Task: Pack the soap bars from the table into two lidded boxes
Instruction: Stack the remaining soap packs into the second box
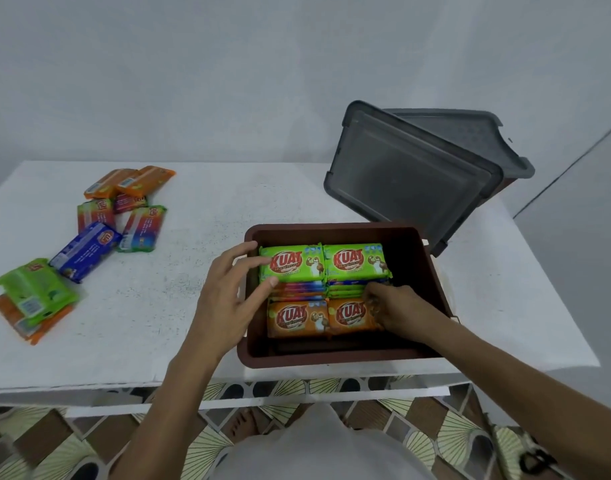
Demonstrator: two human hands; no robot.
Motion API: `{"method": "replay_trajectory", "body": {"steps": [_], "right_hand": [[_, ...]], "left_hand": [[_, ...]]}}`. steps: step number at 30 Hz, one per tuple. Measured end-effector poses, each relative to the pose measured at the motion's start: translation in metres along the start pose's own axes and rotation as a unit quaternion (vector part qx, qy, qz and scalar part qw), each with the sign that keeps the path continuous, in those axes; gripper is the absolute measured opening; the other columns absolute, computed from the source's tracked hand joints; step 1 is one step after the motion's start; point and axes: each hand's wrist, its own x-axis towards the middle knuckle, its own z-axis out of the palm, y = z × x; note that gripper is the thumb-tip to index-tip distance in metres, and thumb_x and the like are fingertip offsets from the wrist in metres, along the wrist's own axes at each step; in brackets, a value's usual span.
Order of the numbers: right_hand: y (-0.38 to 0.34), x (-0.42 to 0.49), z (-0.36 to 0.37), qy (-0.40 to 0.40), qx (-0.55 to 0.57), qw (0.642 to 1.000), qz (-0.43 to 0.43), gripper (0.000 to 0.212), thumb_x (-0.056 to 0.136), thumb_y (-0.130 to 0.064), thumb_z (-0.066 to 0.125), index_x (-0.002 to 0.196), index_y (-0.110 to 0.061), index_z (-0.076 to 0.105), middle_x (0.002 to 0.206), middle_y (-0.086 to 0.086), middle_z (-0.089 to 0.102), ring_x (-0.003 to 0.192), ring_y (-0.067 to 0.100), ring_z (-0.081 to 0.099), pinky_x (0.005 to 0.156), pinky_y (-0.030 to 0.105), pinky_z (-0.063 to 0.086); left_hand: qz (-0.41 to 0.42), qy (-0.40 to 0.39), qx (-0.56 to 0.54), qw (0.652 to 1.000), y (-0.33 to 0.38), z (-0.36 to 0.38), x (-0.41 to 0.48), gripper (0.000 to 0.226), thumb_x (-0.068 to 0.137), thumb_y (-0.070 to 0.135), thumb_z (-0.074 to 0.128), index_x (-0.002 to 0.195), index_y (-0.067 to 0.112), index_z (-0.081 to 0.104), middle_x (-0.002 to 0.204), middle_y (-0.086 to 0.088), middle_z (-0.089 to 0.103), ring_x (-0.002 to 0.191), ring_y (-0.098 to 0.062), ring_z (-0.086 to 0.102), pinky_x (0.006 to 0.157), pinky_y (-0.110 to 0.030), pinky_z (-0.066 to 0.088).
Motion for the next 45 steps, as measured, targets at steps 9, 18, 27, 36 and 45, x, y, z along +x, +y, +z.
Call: {"method": "replay_trajectory", "body": {"steps": [9, 18, 27, 36, 45], "right_hand": [[-0.010, -0.004, -0.007, 0.004, -0.086, 0.996, 0.006, 0.034, 0.093, -0.031, 0.057, 0.127, -0.026, 0.055, 0.127, 0.008, 0.060, 0.108, 0.029, 0.062, 0.090, 0.040, 0.054], [-0.111, 0.009, -0.055, 0.121, 0.035, 0.988, -0.086, 0.026, 0.097, -0.038, 0.052, 0.122, -0.033, 0.057, 0.099, -0.012, 0.065, 0.077, 0.008, 0.066, 0.070, 0.033, 0.059], [-0.242, 0.127, -0.012, 0.140, -0.054, 0.955, -0.254, 0.037, 0.098, -0.025, 0.048, 0.135, -0.022, 0.049, 0.110, 0.008, 0.061, 0.093, 0.026, 0.060, 0.082, 0.039, 0.051], [-0.344, 0.252, 0.038, -0.032, -0.142, 0.953, -0.266, 0.068, 0.084, -0.030, 0.071, 0.144, -0.031, 0.039, 0.140, 0.013, 0.036, 0.117, 0.032, 0.052, 0.092, 0.035, 0.047], [-0.357, 0.282, 0.047, -0.092, -0.170, 0.949, -0.249, 0.065, 0.072, -0.039, 0.081, 0.128, -0.035, 0.048, 0.124, 0.012, 0.039, 0.105, 0.035, 0.053, 0.092, 0.045, 0.051]], "left_hand": [[0.016, 0.010, 0.011, 1.000, -0.005, 0.003, -0.002, 0.029, 0.092, 0.041, 0.057, 0.117, 0.027, 0.064, 0.142, 0.010, 0.044, 0.131, -0.002, 0.036, 0.096, -0.017, 0.033], [-0.008, 0.040, -0.043, 0.998, -0.040, -0.024, -0.005, 0.037, 0.095, 0.030, 0.058, 0.131, 0.027, 0.051, 0.132, 0.014, 0.050, 0.123, -0.001, 0.047, 0.098, -0.020, 0.042], [-0.120, 0.116, 0.119, 0.979, -0.146, -0.106, 0.000, 0.036, 0.092, 0.024, 0.062, 0.127, 0.019, 0.055, 0.129, -0.001, 0.058, 0.118, -0.019, 0.052, 0.097, -0.027, 0.038], [-0.205, 0.044, 0.299, 0.931, -0.231, -0.157, 0.050, 0.067, 0.084, 0.036, 0.069, 0.141, 0.012, 0.042, 0.138, -0.015, 0.049, 0.121, -0.036, 0.047, 0.097, -0.048, 0.040], [-0.206, 0.034, 0.268, 0.940, -0.248, -0.163, 0.059, 0.077, 0.084, 0.042, 0.068, 0.147, 0.018, 0.031, 0.138, -0.011, 0.049, 0.121, -0.029, 0.049, 0.095, -0.044, 0.046]]}}
